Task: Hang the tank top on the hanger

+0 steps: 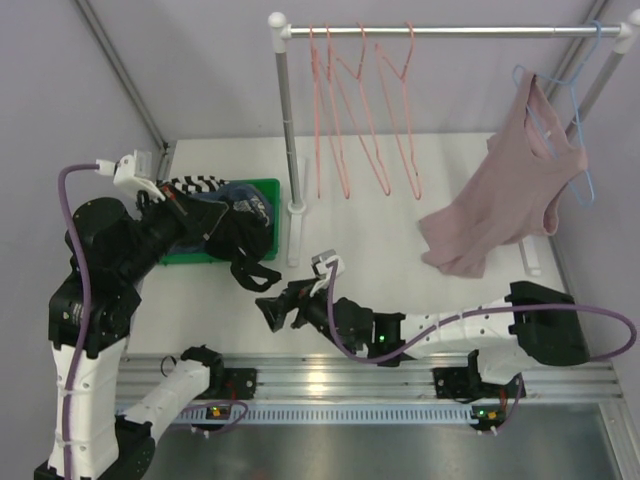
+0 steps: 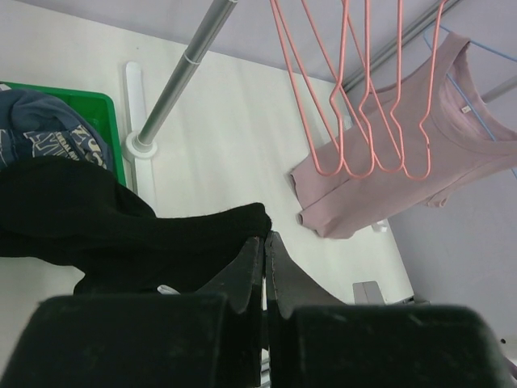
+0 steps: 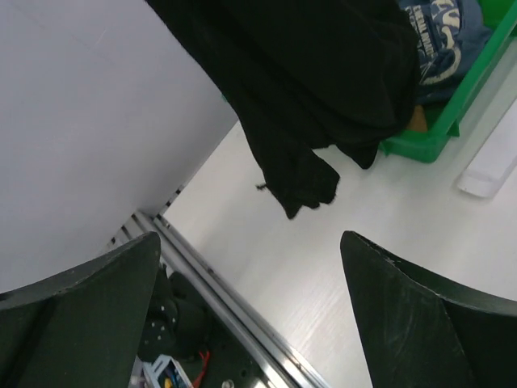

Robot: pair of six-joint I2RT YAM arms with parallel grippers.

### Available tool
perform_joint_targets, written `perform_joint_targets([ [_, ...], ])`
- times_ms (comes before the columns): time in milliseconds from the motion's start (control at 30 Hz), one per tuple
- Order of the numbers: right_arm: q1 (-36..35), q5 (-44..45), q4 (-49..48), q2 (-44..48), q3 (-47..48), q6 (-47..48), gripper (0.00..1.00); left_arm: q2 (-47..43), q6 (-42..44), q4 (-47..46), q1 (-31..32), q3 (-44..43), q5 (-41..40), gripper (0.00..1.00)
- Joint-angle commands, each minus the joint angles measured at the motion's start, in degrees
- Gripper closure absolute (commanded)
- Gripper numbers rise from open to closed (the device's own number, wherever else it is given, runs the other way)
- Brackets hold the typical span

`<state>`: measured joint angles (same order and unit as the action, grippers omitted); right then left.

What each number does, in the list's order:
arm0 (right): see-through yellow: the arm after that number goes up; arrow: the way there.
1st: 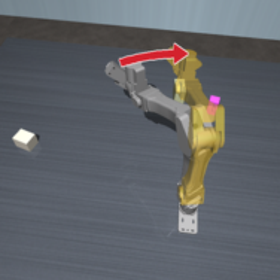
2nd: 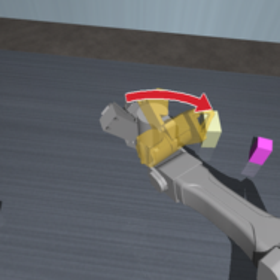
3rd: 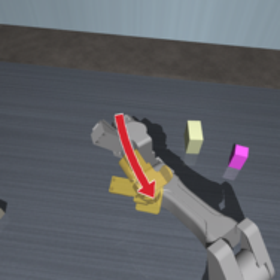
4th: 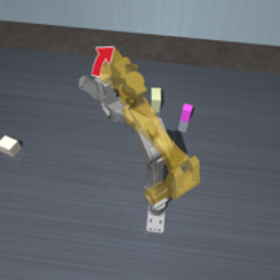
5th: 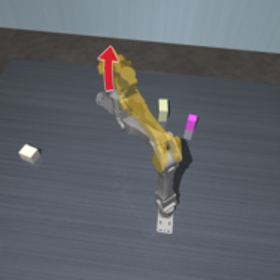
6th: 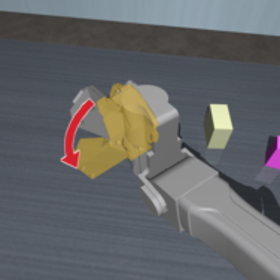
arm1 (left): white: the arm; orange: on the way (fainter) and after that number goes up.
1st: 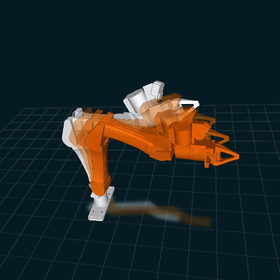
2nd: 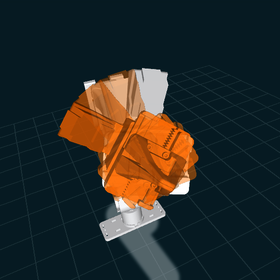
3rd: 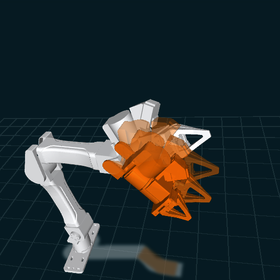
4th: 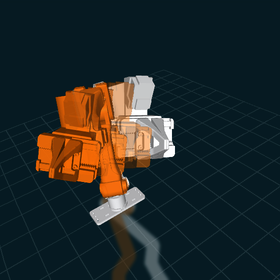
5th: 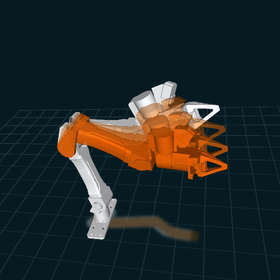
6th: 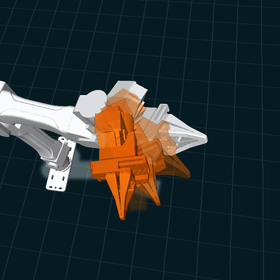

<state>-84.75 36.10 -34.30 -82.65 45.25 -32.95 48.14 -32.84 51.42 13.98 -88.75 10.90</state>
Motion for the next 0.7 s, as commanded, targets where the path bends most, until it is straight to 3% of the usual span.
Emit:
perform_joint_targets([
  [0,-0.9,5.9,-3.4,-4.0,6.2,1.0,0.07,-0.3,0.6,-0.8,0.2,-0.3,1.8,1.0],
  [133,-0.2,6.9,0.4,-7.8,11.7,0.5,0.08,0.2,0.8,-0.7,0.2,-1.1,2.4,1.0],
  [167,-0.2,7.2,1.2,-8.4,13.3,0.1,0.16,0.4,0.9,-0.7,0.2,-1.2,2.5,1.0],
  [267,0.7,7.3,2.9,-9.5,13.9,-1.8,0.25,1.0,1.2,-0.4,0.2,-2.6,2.7,1.0],
  [600,2.2,3.2,5.2,-12.1,16.6,-2.6,0.3,2.0,1.0,-0.5,0.2,-4.2,3.1,1.0],
  [667,2.7,2.9,5.6,-12.4,17.5,-2.3,0.35,2.2,1.0,-0.5,0.2,-4.4,3.2,1.0],
])
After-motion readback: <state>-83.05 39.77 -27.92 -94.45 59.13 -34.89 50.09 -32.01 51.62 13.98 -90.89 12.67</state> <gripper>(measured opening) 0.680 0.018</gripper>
